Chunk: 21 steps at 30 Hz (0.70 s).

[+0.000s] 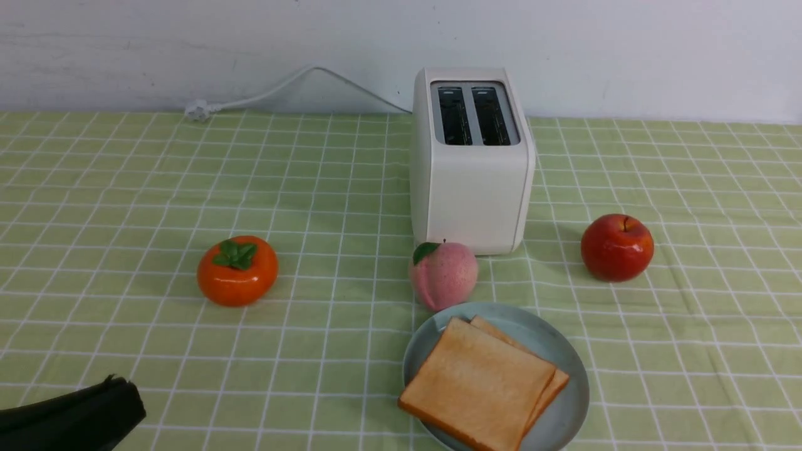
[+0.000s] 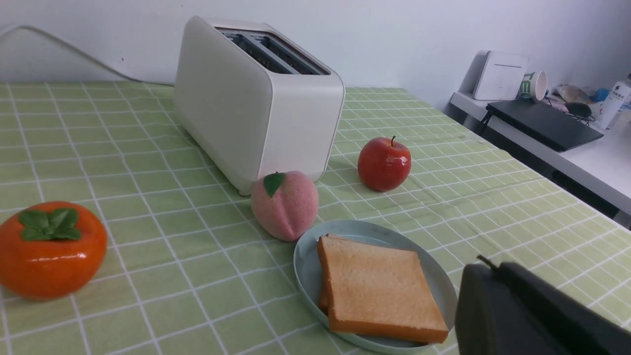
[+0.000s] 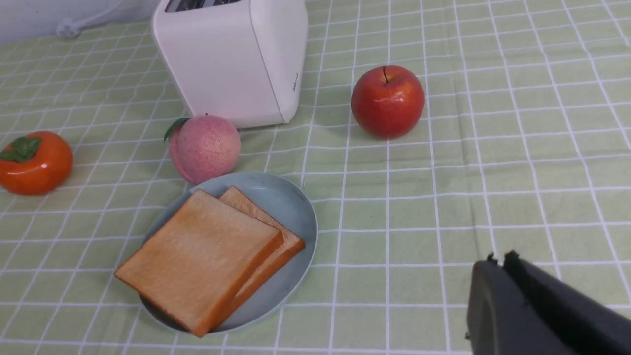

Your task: Take toasted bread from bread machine on green coffee tablecloth place on plate.

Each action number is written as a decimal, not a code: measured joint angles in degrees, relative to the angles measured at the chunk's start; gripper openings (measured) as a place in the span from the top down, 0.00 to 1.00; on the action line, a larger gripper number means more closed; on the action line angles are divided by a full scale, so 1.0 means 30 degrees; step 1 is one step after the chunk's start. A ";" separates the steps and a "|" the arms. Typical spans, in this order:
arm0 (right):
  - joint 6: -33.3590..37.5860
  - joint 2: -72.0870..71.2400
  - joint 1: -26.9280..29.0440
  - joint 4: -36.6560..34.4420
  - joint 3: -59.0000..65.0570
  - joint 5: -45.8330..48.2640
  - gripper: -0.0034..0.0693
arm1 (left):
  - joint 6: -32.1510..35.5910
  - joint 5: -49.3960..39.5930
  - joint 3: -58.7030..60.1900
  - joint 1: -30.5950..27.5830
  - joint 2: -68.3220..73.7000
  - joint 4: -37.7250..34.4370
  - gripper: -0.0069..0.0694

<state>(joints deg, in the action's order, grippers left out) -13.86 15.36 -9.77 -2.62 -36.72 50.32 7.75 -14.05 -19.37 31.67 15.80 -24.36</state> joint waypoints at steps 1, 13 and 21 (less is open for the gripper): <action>0.0000 0.0000 0.0000 0.0000 0.0000 0.0074 0.93 | 0.0000 0.0000 0.0000 0.0000 0.0000 0.0000 0.93; 0.0000 -0.1502 0.1119 0.0601 0.0864 -0.0727 0.91 | 0.0000 0.0000 0.0000 0.0000 0.0000 0.0000 0.93; 0.0752 -0.4657 0.1890 0.1346 0.8610 -0.7159 0.91 | 0.0000 0.0000 0.0000 0.0000 0.0000 -0.0076 0.93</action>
<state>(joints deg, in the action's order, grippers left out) -11.61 1.39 -4.10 1.42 -10.89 28.85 7.75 -14.05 -19.37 31.67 15.80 -24.58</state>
